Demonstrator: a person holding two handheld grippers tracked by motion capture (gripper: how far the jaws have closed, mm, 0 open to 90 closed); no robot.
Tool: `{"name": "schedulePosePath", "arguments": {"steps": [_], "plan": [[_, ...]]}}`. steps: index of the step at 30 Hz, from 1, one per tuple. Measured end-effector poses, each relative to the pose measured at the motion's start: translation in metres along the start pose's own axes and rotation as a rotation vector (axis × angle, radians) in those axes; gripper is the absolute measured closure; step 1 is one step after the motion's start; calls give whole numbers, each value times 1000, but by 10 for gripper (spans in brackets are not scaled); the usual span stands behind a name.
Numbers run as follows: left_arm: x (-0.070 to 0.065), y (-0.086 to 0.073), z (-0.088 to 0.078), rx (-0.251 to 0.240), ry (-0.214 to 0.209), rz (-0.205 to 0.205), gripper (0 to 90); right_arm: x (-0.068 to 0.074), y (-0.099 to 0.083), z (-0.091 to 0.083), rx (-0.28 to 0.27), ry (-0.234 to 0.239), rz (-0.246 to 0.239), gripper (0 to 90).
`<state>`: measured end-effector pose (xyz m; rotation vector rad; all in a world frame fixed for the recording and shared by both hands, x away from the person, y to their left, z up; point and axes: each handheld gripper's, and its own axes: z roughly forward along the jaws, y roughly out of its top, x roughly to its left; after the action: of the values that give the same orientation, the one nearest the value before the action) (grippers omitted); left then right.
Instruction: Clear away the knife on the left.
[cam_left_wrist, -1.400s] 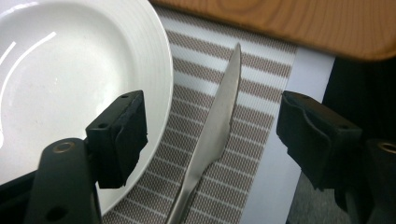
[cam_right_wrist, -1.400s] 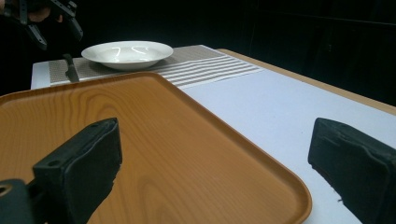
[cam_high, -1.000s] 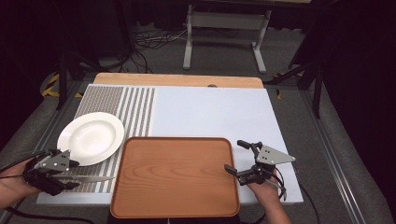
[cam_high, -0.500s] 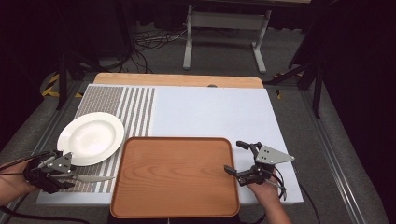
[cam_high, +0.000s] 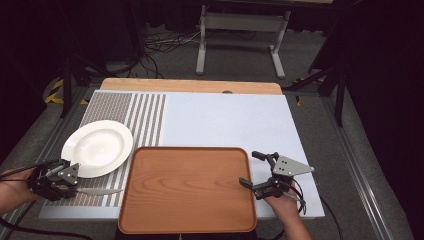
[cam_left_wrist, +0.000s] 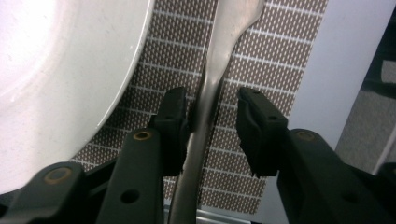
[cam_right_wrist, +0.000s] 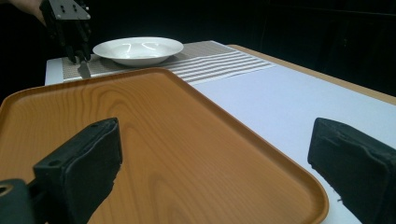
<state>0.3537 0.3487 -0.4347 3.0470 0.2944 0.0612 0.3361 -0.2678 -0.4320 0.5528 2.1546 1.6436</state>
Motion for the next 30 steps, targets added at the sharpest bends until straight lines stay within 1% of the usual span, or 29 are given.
{"name": "schedulePosePath", "arguments": {"steps": [1, 3, 5, 6, 11, 13, 17, 20, 23, 27, 30], "plan": [[0, 0, 0, 4, 1, 7, 660, 0, 0, 0, -1, 0, 0, 37], [1, 1, 0, 19, 14, 25, 707, 0, 0, 0, -1, 2, 2, 36], [1, 3, 0, 33, 19, 31, 738, 0, 0, 0, 1, 4, 3, 36], [1, 4, 0, 36, 17, 37, 738, 0, 0, 0, 2, 6, 3, 37], [-1, 7, 0, 65, 33, 75, 769, 0, 0, 1, 3, 14, 3, 37], [-1, 8, 0, 70, 31, 88, 784, 0, 0, 1, 2, 16, 4, 37], [-1, 8, 0, 68, 27, 85, 797, 0, -1, 2, 3, 21, 5, 37], [-1, 9, 0, 76, 29, 83, 800, 0, -1, 1, 1, 23, 8, 37], [-2, 12, 0, 97, 32, 96, 801, 0, -1, 2, 1, 23, 8, 37], [-3, 12, 0, 102, 40, 108, 803, 0, -1, 2, 7, 27, 13, 37], [-3, 12, -1, 109, 40, 105, 803, 0, -1, 2, 5, 29, 12, 37]]}}
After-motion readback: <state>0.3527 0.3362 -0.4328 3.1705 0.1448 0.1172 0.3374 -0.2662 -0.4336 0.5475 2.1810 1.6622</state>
